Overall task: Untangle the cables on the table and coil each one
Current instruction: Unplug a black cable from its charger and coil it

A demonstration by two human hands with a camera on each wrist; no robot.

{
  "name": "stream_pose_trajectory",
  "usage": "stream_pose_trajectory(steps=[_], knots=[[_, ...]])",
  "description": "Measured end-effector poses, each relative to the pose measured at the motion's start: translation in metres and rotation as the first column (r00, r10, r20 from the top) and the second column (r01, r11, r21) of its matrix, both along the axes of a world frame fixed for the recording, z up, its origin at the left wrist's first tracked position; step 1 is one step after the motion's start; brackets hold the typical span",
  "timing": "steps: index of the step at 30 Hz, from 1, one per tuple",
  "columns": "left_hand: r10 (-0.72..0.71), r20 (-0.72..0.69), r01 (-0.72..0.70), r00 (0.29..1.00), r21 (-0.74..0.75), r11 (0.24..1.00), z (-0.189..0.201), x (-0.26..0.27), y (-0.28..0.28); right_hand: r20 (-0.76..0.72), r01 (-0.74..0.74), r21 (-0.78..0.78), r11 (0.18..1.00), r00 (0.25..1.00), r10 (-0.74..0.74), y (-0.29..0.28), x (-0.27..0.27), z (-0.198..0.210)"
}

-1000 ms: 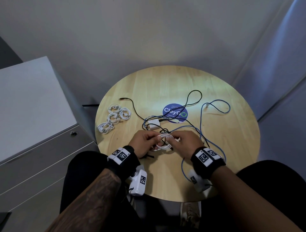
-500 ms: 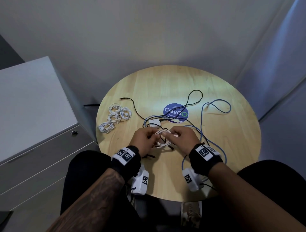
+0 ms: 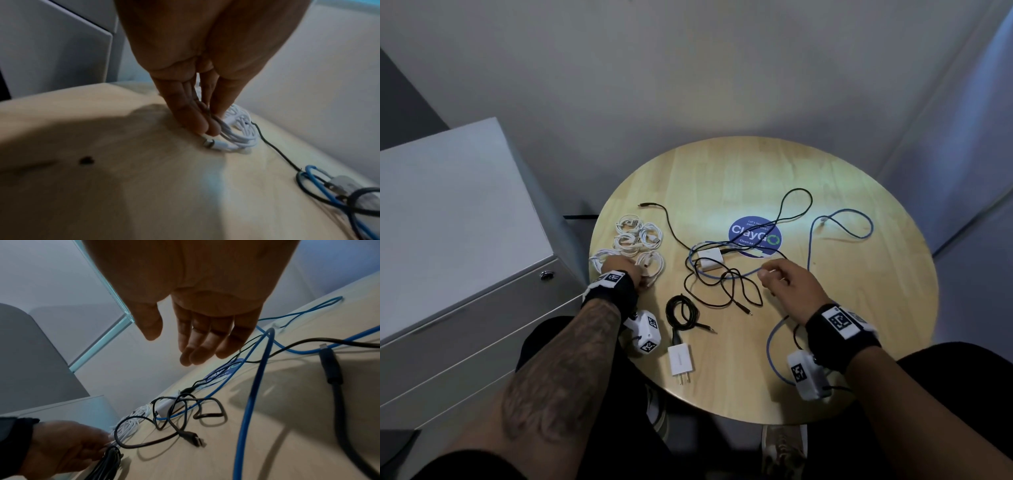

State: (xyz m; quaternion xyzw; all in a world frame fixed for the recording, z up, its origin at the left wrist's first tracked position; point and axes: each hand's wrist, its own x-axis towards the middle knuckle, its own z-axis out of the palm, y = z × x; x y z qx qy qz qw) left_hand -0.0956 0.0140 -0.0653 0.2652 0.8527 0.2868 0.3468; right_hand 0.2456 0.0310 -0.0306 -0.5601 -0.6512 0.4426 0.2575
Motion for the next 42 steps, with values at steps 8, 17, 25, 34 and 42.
stream_pose_trajectory(steps=[8,17,25,34,42], knots=[[-0.059,-0.179,0.054,0.982,-0.034,0.998,0.009,0.013,-0.003,-0.002,-0.015,0.003,1.000,1.000,0.015,-0.003,0.003,-0.002],[0.043,-0.264,0.012,0.964,0.203,0.979,0.046,0.037,-0.020,0.021,0.041,0.055,0.998,0.999,-0.042,0.005,0.014,0.010],[-0.618,-0.440,0.698,0.652,0.031,0.715,0.055,0.128,-0.005,0.544,-0.018,0.052,0.998,0.839,-0.013,0.030,0.025,0.005],[-0.847,-0.435,0.741,0.304,-0.452,0.498,0.028,0.163,0.000,0.595,0.087,-0.055,0.995,0.803,-0.037,0.030,0.047,-0.008],[-0.579,-0.398,0.673,0.712,0.154,0.723,0.069,0.164,0.005,0.357,0.153,0.261,0.953,0.902,-0.243,0.026,0.040,0.008]])
